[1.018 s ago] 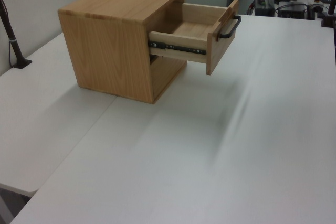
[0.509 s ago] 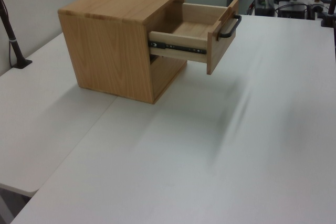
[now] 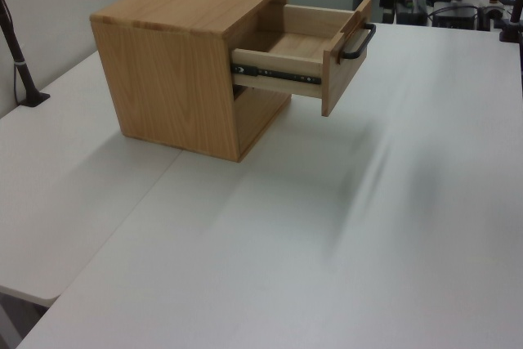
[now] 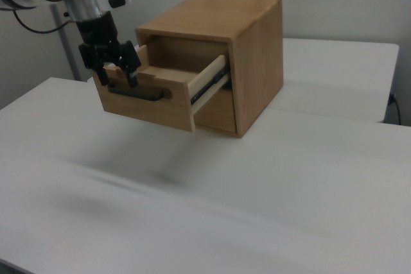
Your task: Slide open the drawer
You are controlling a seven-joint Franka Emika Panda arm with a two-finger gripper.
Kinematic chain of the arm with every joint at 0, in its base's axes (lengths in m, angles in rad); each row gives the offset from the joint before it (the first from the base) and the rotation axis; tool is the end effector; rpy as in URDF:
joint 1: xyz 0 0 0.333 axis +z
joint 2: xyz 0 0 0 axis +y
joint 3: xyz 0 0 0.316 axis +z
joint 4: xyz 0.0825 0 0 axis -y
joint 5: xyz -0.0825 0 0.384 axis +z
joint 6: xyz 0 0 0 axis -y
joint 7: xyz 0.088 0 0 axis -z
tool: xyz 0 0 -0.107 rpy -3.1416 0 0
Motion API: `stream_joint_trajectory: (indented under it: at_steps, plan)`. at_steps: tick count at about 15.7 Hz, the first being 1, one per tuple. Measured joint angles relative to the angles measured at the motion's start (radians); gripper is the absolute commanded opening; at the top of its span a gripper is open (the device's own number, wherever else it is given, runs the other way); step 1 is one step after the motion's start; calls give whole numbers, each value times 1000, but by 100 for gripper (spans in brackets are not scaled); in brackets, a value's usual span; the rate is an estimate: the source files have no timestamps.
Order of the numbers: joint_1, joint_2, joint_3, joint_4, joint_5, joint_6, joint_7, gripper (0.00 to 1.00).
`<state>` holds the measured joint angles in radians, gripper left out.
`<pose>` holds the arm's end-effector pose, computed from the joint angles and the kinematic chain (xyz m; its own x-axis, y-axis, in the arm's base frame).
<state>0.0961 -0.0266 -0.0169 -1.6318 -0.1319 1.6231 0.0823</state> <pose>0.5500 0.0300 0.6158 0.9996 0.0045 0.0282 0.0008 -0.9916 0.1291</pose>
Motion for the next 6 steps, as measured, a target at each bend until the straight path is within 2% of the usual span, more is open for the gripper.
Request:
stream_joint_trajectory:
  at_steps: [6]
  plan:
    - [12, 8, -1, 18, 3, 0, -15, 100]
